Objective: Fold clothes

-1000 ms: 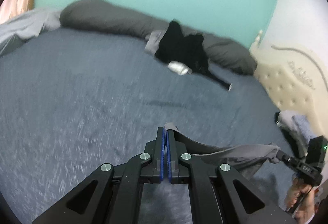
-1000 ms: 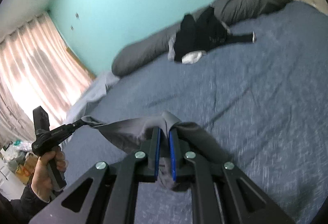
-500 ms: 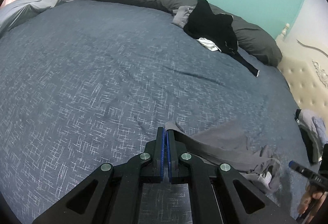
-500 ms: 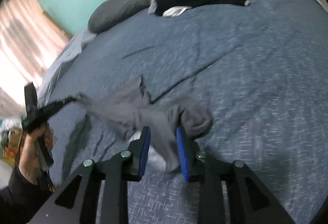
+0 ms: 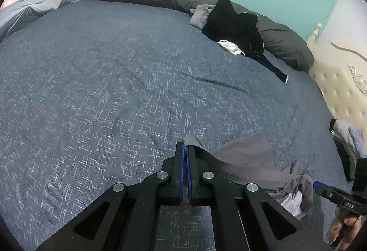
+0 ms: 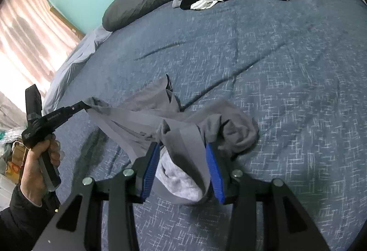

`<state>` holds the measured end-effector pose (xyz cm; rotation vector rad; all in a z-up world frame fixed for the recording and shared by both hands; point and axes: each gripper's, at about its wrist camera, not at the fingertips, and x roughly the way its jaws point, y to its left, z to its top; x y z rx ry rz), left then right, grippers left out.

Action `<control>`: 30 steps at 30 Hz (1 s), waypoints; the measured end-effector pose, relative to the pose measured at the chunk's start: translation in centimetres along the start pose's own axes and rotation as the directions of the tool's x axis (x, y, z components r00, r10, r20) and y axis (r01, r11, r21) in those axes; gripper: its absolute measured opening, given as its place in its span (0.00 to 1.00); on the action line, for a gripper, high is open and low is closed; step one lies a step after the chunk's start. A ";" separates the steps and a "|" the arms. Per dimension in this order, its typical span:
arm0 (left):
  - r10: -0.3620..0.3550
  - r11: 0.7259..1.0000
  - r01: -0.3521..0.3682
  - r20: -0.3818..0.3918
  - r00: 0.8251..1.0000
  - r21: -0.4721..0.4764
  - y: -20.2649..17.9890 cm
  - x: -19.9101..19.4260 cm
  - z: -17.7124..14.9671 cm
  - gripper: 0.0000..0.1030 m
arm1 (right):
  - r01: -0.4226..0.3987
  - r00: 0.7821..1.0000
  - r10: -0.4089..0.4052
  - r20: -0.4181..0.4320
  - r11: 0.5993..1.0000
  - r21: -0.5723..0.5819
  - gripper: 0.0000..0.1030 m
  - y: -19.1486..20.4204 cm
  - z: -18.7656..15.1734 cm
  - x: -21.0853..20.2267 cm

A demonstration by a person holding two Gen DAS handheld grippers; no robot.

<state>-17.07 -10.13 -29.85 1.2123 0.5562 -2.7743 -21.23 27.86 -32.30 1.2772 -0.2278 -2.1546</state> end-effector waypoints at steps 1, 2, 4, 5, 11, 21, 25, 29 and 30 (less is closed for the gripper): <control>0.000 1.000 0.000 -0.001 1.000 -0.001 0.0 0.0 0.0 0.02 | 0.001 1.000 -0.001 0.001 1.000 -0.008 0.41 0.1 0.0 0.0; 0.000 1.000 0.000 -0.001 1.000 -0.002 0.1 0.0 0.0 0.02 | 0.002 1.000 -0.002 0.002 1.000 -0.015 0.41 0.2 0.0 -0.1; 0.000 1.000 0.000 -0.002 1.000 -0.004 0.1 0.1 0.1 0.02 | 0.011 1.000 -0.011 0.000 1.000 -0.019 0.40 0.1 0.0 0.1; -0.001 1.000 0.001 -0.003 1.000 -0.004 0.1 0.1 0.1 0.02 | 0.015 1.000 -0.015 -0.002 1.000 -0.021 0.32 0.1 0.0 0.2; 0.001 1.000 -0.001 -0.008 1.000 -0.001 -0.1 0.2 0.1 0.02 | 0.005 1.000 -0.005 0.001 1.000 -0.020 0.10 -0.3 0.1 0.2; 0.003 1.000 -0.003 -0.014 1.000 -0.001 -0.2 0.6 0.2 0.02 | -0.009 0.998 0.011 0.069 1.000 -0.028 0.01 -0.1 0.8 -1.2; 0.002 1.000 -0.002 -0.016 1.000 0.000 -0.4 0.7 0.2 0.02 | -0.021 0.997 0.022 0.070 1.000 -0.020 0.06 -0.2 1.3 -1.3; -0.001 1.000 0.001 -0.022 1.000 0.006 -0.6 0.9 0.0 0.02 | -0.027 0.999 0.028 0.040 1.000 -0.010 0.47 0.1 1.3 -0.5; -0.001 1.000 0.001 -0.022 1.000 0.007 -0.7 0.9 0.0 0.02 | -0.031 0.999 0.032 0.034 0.999 -0.008 0.47 0.3 1.3 -0.2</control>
